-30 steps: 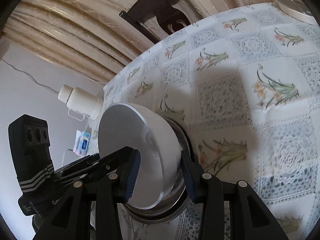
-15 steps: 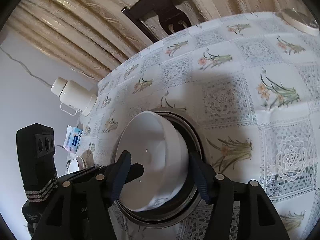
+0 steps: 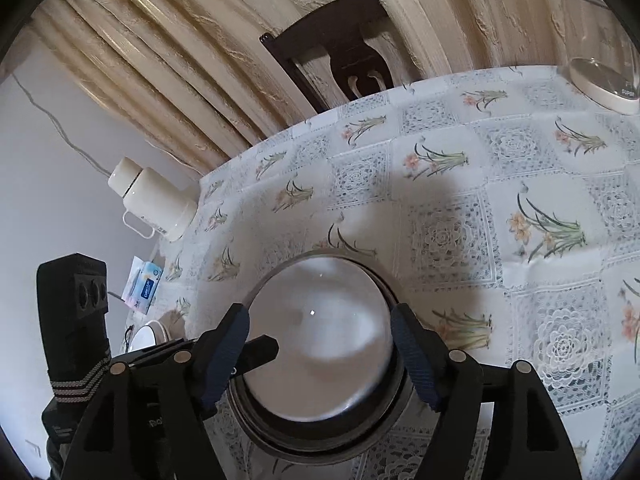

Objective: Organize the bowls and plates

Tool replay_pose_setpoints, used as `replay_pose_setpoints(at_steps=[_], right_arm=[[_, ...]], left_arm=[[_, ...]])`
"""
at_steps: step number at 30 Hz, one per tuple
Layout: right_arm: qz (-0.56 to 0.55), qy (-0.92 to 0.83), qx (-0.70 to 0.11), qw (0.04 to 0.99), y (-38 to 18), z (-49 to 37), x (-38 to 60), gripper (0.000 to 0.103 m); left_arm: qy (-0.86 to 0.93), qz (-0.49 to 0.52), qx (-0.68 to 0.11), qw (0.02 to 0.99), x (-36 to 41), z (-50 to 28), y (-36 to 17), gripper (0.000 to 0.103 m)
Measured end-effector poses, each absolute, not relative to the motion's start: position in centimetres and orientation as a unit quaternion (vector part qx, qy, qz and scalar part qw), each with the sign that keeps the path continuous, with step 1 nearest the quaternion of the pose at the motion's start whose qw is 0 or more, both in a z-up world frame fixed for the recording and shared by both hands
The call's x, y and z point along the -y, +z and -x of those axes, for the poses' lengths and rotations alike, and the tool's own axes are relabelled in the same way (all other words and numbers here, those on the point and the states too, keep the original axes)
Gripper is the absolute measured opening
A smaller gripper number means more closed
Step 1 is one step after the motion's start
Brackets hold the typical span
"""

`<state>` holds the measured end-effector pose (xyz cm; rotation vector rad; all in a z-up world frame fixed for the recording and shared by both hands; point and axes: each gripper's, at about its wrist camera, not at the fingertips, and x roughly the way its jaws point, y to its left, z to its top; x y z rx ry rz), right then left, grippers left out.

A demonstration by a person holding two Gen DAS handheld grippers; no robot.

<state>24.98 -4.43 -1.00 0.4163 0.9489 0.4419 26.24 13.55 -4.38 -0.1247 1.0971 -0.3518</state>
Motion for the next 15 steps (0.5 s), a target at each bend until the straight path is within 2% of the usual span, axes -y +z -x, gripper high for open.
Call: replay_pose_setpoints(at_steps=[15], right_arm=[[-0.226, 0.148, -0.457, 0.847, -3.5, -24.7, 8.0, 0.076]], left_arm=[[-0.160, 0.081, -0.496, 0.849, -15.6, -25.7, -3.6, 0.039]])
